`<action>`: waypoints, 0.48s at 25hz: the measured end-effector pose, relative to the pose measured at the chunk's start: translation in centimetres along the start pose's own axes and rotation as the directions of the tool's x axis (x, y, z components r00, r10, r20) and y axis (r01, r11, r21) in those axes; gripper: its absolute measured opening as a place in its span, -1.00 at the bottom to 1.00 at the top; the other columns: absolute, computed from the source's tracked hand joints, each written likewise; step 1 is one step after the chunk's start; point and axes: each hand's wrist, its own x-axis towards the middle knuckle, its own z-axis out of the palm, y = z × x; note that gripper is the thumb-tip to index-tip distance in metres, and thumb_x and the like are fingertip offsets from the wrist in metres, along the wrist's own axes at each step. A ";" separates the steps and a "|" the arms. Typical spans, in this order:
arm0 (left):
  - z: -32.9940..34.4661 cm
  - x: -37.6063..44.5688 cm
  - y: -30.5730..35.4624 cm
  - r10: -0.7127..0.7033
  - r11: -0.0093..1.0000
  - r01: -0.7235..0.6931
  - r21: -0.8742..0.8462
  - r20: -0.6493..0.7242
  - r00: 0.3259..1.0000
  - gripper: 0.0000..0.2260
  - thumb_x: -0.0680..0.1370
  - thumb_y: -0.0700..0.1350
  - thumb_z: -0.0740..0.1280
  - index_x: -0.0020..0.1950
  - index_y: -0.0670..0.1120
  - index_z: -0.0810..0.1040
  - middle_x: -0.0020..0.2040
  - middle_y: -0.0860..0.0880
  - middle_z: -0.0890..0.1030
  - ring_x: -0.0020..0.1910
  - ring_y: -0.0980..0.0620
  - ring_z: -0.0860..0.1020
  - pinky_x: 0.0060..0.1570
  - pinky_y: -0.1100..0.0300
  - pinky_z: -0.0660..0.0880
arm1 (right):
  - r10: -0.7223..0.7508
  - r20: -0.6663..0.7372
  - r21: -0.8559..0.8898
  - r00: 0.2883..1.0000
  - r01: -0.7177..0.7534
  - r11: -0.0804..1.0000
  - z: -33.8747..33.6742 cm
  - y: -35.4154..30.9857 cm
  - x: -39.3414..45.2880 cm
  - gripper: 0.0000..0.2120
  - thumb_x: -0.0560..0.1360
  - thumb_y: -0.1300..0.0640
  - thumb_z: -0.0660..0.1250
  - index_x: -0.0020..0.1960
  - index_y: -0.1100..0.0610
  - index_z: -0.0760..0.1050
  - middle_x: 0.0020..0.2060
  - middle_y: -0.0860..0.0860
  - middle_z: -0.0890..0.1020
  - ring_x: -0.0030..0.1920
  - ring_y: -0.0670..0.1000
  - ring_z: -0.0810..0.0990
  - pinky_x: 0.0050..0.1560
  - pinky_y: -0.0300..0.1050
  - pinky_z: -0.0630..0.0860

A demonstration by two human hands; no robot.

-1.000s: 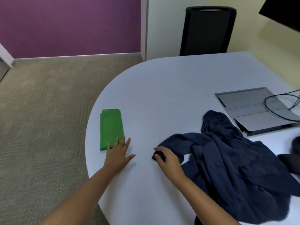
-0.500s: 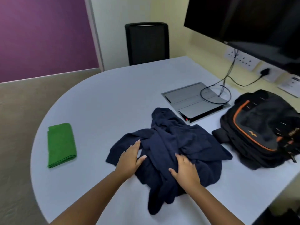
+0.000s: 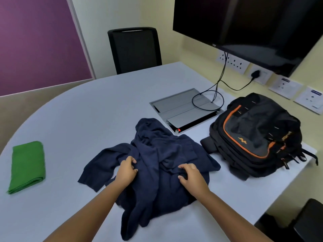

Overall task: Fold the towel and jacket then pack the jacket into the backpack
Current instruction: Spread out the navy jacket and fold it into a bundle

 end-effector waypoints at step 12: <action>-6.3 -2.8 -4.4 -0.051 0.993 0.080 0.087 -0.289 0.956 -0.85 0.40 -0.32 0.19 -0.29 -0.09 0.33 -0.29 -0.06 0.48 -0.42 0.00 0.41 -0.44 0.18 0.29 | 0.132 -0.354 0.163 0.926 -0.078 0.984 -3.5 -0.3 6.3 -0.77 0.53 0.15 0.27 0.16 0.15 0.56 0.10 0.16 0.62 0.10 0.21 0.56 0.05 -0.01 0.45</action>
